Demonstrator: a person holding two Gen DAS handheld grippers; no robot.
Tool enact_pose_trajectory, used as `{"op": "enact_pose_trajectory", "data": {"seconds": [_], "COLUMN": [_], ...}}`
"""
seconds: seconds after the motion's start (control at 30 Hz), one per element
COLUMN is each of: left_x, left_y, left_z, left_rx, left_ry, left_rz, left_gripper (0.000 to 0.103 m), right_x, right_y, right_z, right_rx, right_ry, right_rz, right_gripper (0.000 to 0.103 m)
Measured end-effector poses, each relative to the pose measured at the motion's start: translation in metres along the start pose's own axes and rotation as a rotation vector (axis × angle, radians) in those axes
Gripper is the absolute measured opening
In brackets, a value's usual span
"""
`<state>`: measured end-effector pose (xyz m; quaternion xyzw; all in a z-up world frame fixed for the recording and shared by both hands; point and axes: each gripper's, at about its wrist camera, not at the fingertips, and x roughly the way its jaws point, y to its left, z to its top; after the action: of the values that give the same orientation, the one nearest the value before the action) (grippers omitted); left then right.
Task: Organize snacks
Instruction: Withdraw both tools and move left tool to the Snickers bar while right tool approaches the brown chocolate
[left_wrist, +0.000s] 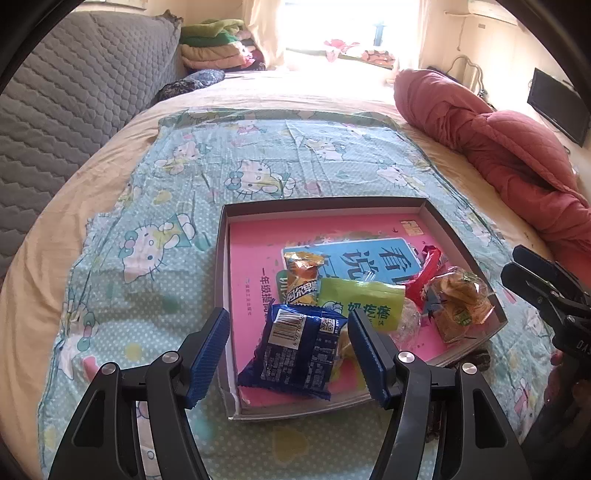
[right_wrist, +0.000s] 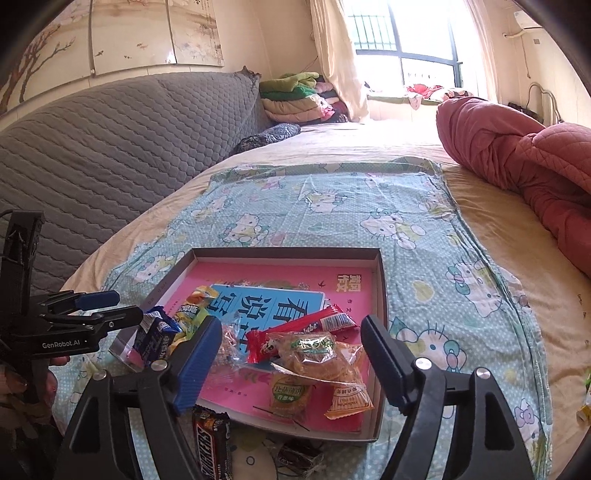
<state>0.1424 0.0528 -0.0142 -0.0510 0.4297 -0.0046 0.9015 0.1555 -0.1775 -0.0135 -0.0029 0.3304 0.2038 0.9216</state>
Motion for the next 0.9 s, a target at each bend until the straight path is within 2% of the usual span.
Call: {"op": "enact_pose_trajectory", "data": {"seconds": [0.47, 0.57, 0.7, 0.9], "left_x": [-0.036, -0.040, -0.043, -0.030], "left_y": [-0.011, -0.015, -0.027, -0.057], "left_z": [-0.008, -0.013, -0.025, -0.050], "left_rx": [0.016, 0.008, -0.009, 0.001], "left_ry": [-0.038, -0.018, 0.021, 0.130], "left_rz": [-0.018, -0.044, -0.111, -0.221], "left_gripper": [0.069, 0.079, 0.079, 0.079], "right_x": [-0.028, -0.037, -0.045, -0.039], "right_y": [-0.002, -0.005, -0.012, -0.014], "right_z": [0.000, -0.004, -0.014, -0.046], "right_rx": [0.024, 0.042, 0.102, 0.147], "right_ry": [-0.038, -0.031, 0.012, 0.158], "right_rz": [-0.018, -0.025, -0.018, -0.037], "right_gripper": [0.084, 0.084, 0.084, 0.085]}}
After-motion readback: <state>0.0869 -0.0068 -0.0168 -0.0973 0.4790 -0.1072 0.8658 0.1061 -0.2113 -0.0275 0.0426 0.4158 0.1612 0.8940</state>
